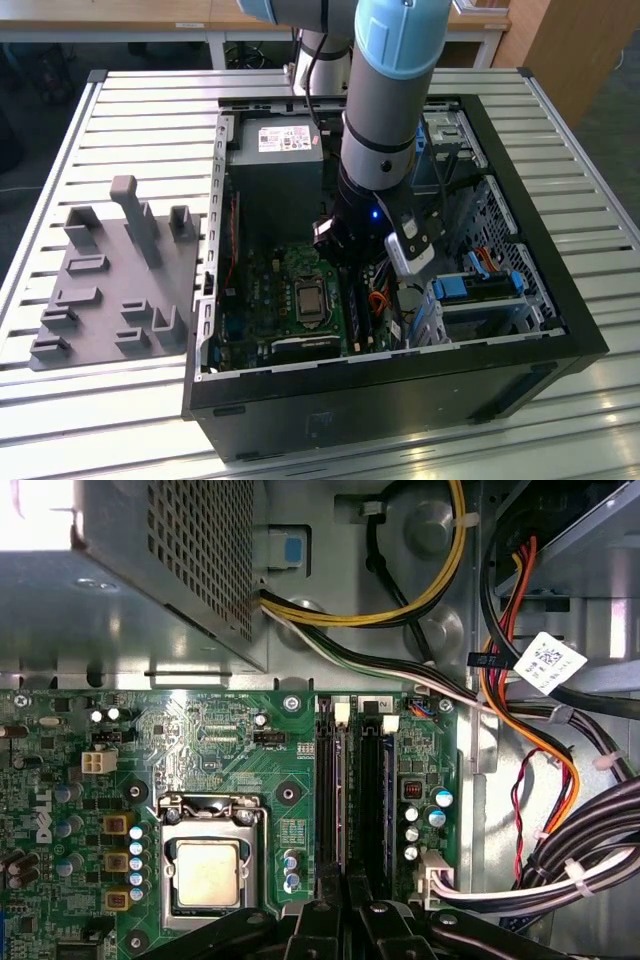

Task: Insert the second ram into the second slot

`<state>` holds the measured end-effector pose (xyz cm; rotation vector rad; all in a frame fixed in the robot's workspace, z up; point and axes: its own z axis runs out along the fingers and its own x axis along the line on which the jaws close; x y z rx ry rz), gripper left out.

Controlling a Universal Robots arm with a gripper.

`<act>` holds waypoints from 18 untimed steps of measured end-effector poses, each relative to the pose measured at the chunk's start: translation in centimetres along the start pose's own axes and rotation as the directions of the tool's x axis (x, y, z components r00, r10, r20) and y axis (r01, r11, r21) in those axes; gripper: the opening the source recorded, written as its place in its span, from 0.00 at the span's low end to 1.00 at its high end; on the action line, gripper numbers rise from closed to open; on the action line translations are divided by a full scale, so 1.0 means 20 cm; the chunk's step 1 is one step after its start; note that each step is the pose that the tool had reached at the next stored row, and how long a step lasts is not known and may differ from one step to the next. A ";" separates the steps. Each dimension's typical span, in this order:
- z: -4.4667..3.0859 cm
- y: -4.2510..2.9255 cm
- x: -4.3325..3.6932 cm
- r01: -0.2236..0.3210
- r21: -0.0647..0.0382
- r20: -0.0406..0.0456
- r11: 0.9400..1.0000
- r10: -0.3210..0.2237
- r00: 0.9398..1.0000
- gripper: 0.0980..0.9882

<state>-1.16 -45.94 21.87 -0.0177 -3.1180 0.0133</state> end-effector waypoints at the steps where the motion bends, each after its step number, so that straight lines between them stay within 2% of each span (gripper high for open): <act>1: 0.001 0.000 0.000 0.000 0.000 0.000 1.000 0.000 1.000 0.04; 18: 0.007 0.000 0.000 0.000 0.000 -0.001 1.000 0.000 1.000 0.04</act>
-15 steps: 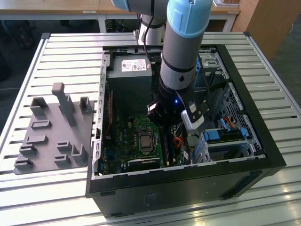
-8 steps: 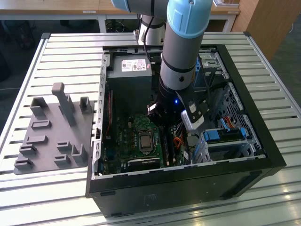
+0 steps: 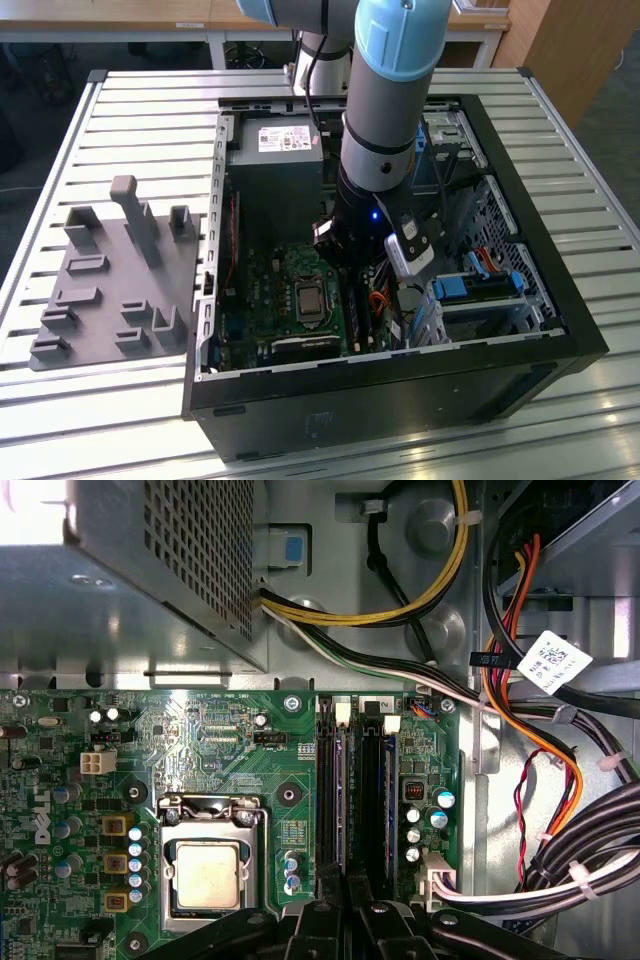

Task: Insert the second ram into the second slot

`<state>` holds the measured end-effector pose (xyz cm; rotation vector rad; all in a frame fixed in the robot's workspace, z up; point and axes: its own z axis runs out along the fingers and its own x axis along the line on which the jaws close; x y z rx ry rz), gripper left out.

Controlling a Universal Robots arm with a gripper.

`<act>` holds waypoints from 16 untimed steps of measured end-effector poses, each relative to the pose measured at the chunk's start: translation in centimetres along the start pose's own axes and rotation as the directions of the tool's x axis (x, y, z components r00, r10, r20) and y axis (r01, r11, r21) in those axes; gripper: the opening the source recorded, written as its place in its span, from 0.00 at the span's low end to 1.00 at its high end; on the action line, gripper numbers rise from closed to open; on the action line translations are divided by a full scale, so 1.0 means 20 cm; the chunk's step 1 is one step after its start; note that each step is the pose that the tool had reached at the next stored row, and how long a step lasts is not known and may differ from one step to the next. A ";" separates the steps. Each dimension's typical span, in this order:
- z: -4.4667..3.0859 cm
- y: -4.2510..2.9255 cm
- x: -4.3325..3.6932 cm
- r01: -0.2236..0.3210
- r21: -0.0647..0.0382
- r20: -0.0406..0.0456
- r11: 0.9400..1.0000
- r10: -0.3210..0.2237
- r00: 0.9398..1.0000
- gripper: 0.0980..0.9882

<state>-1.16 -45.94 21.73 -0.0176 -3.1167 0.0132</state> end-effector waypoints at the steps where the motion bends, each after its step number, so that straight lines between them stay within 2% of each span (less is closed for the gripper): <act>1: 0.000 0.000 0.000 0.000 0.000 0.000 1.000 0.000 1.000 0.04; 16: 0.014 0.000 -0.004 -0.017 0.000 0.000 1.000 0.017 1.000 0.04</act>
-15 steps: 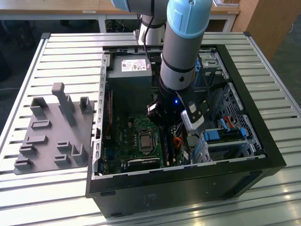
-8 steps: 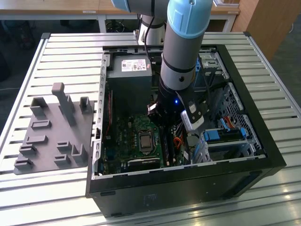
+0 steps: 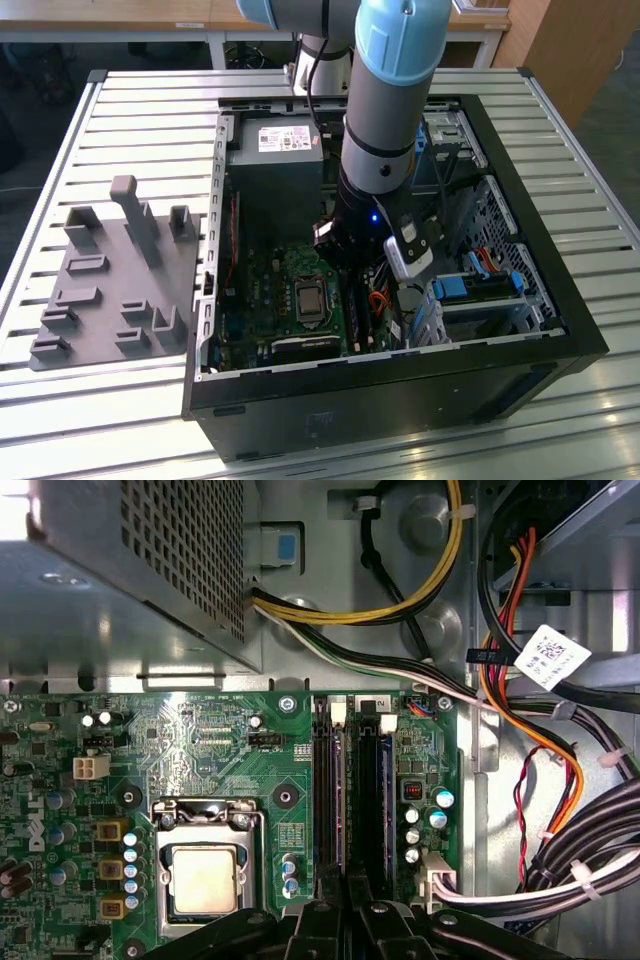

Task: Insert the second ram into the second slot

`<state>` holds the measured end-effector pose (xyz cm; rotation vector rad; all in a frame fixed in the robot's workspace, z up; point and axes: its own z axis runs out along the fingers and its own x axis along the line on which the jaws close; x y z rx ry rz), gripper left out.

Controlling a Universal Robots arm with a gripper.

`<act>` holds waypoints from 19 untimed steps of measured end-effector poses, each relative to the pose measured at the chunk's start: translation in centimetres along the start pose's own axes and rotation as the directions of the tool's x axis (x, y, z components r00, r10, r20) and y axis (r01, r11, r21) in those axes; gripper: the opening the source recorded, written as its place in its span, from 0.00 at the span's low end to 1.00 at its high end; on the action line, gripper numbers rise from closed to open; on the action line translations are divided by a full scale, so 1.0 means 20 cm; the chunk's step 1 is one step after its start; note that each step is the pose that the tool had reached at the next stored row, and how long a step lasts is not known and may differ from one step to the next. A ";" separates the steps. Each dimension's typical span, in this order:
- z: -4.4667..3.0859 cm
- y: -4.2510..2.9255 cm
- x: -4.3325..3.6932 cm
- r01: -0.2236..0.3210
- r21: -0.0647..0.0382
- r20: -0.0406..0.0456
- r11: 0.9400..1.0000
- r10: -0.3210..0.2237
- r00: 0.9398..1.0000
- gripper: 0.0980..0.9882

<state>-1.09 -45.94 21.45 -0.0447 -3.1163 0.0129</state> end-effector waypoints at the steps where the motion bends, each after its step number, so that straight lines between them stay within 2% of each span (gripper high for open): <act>1: 0.000 0.000 0.000 0.000 0.000 0.000 1.000 0.000 1.000 0.04; 7: 0.000 0.000 0.000 0.000 0.000 0.000 1.000 0.000 1.000 0.06; 8: 0.000 0.000 0.000 0.000 0.000 0.000 1.000 0.000 1.000 0.13; 11: -0.003 0.000 0.000 0.000 0.000 0.000 1.000 0.000 1.000 0.13; 16: -0.052 0.000 0.001 0.000 0.000 0.000 1.000 0.000 1.000 0.13; 19: -0.099 -0.001 0.002 0.000 0.000 0.000 1.000 0.000 1.000 0.13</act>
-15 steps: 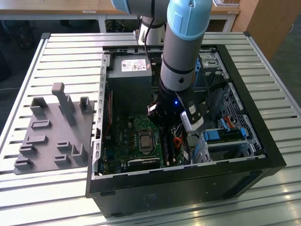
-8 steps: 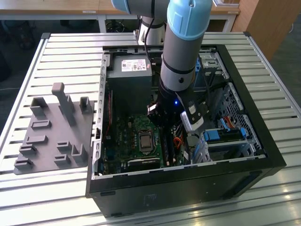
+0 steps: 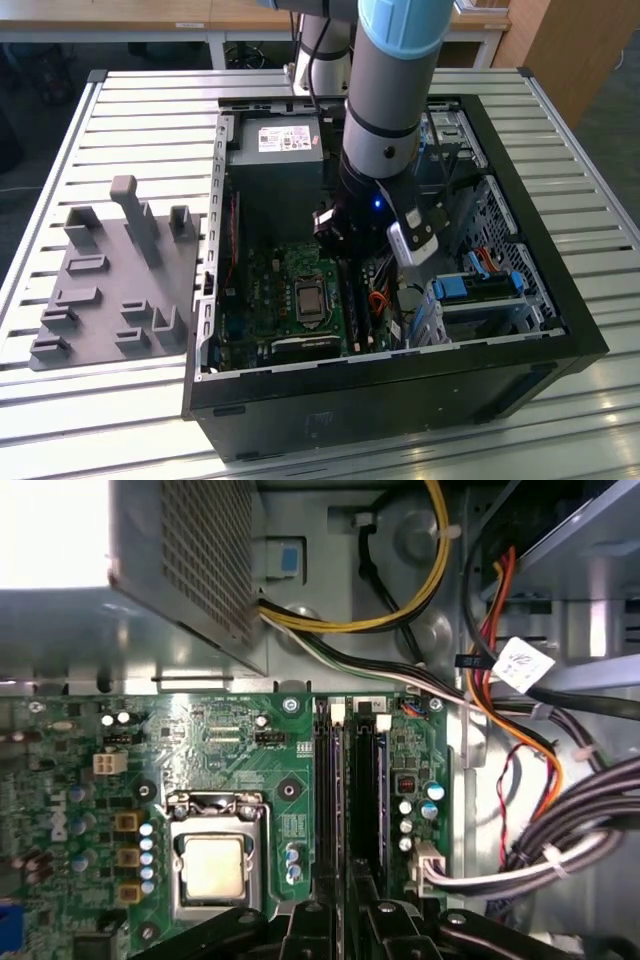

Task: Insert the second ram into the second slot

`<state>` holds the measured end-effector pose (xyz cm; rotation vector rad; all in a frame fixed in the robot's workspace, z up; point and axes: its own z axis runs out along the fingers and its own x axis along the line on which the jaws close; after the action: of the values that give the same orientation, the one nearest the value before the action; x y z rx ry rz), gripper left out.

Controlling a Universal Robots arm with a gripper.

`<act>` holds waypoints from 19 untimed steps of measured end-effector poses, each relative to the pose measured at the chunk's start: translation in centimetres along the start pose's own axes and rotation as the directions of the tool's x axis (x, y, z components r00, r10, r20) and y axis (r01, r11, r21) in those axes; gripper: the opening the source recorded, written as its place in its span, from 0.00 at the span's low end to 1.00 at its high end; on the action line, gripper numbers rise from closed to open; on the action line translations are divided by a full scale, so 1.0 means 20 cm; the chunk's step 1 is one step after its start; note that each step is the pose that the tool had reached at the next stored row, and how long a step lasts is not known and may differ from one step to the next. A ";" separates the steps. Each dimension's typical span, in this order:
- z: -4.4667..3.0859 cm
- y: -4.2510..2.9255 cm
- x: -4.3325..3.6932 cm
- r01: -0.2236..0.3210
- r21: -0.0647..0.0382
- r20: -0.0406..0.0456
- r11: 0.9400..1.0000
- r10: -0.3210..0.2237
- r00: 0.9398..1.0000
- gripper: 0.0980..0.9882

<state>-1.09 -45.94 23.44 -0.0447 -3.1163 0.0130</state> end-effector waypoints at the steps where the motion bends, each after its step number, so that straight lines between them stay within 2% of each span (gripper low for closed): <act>1: -0.008 0.000 0.000 0.000 0.000 0.000 1.000 0.000 1.000 0.13; 2: -0.010 0.000 0.000 0.000 0.000 0.000 1.000 0.000 1.000 0.11; 3: -0.010 0.000 0.000 0.000 0.000 0.000 1.000 0.000 1.000 0.04; 5: -0.010 0.000 0.000 0.000 0.001 0.000 1.000 0.000 1.000 0.01; 9: 0.001 0.000 -0.001 0.000 0.001 0.000 1.000 0.000 1.000 0.01; 14: 0.039 0.000 -0.002 0.000 0.001 0.000 1.000 0.000 1.000 0.01; 19: 0.051 0.001 -0.002 0.000 0.001 0.000 1.000 0.000 1.000 0.01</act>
<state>-1.07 -45.94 22.43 -0.0447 -3.1167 0.0146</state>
